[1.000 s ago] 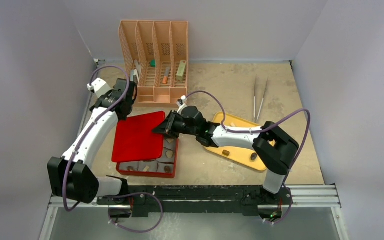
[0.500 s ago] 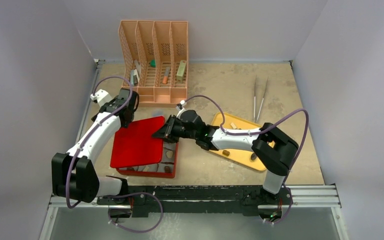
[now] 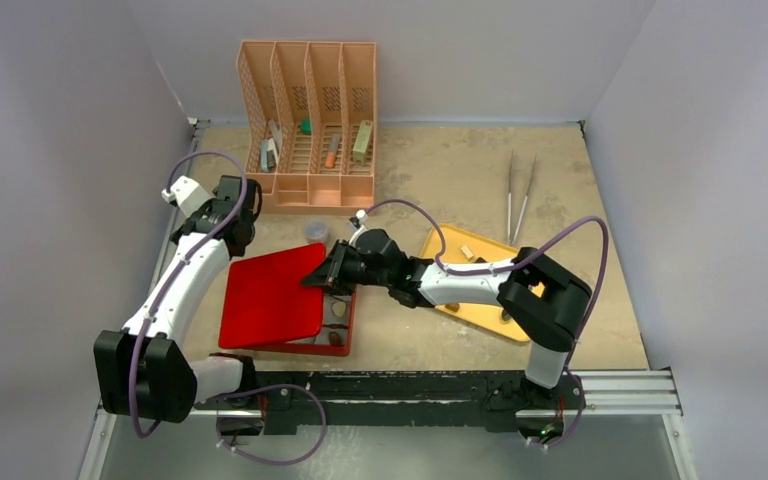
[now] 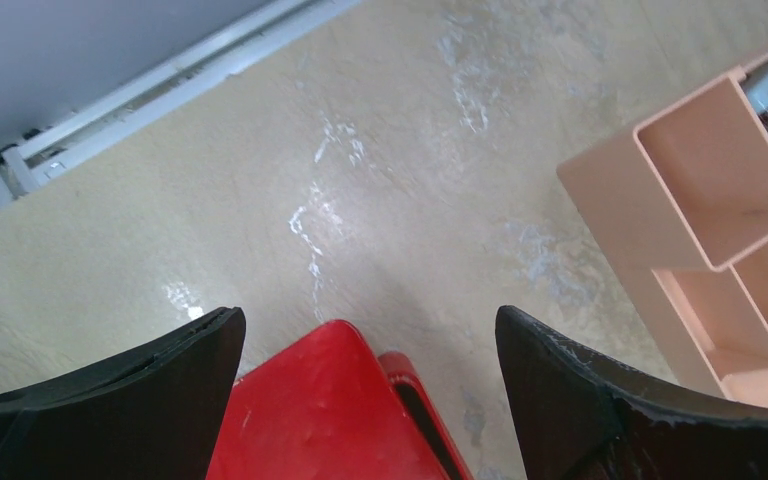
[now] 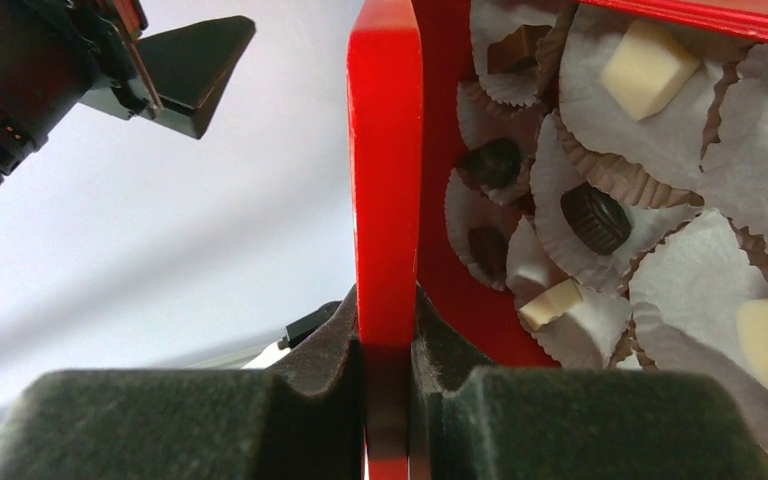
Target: Pack the chocolate
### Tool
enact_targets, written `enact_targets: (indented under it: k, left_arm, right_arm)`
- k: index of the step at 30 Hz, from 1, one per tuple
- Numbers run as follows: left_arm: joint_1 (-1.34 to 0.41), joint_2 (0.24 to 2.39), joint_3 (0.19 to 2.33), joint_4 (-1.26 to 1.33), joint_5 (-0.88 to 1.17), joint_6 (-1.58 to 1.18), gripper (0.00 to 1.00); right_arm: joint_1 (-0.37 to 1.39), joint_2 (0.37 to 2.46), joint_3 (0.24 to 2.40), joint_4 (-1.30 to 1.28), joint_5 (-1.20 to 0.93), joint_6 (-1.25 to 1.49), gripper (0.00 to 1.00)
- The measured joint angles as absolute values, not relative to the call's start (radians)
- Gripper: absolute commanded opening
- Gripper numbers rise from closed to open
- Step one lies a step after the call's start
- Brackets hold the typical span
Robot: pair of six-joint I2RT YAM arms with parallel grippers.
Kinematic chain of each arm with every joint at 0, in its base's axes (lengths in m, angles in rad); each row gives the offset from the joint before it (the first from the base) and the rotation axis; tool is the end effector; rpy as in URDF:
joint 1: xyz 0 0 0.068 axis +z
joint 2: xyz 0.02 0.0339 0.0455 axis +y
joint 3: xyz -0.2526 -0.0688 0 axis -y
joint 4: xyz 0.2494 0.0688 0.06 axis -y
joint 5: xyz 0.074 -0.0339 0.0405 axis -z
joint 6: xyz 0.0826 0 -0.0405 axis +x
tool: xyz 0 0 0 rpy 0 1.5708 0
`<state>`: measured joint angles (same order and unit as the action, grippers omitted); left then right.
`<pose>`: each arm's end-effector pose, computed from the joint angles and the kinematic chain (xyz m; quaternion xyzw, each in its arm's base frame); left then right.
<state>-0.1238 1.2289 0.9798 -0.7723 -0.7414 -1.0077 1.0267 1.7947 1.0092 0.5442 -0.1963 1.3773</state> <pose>0.2671 0.0230 0.2331 -0.4725 0.7689 0.1588 0.4003 0.2168 0.3894 0.1888 0.0771 0.7818 0.6004 0.1494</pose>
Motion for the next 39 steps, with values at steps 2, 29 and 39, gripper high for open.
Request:
enact_targets:
  k: [2,29,39]
  left_arm:
    - [-0.123,1.234,0.986,-0.778,-0.779,-1.015,0.95]
    - [-0.120,1.287,0.856,-0.694,-0.733,-1.049,0.84]
    - [-0.120,1.306,0.821,-0.652,-0.709,-1.029,0.80]
  right_arm:
    - [1.027,1.795,1.005,0.545,-0.192,1.378,0.10]
    - [1.026,1.747,0.920,0.513,-0.140,1.381,0.16]
    - [1.026,1.649,0.847,0.445,-0.071,1.380,0.26]
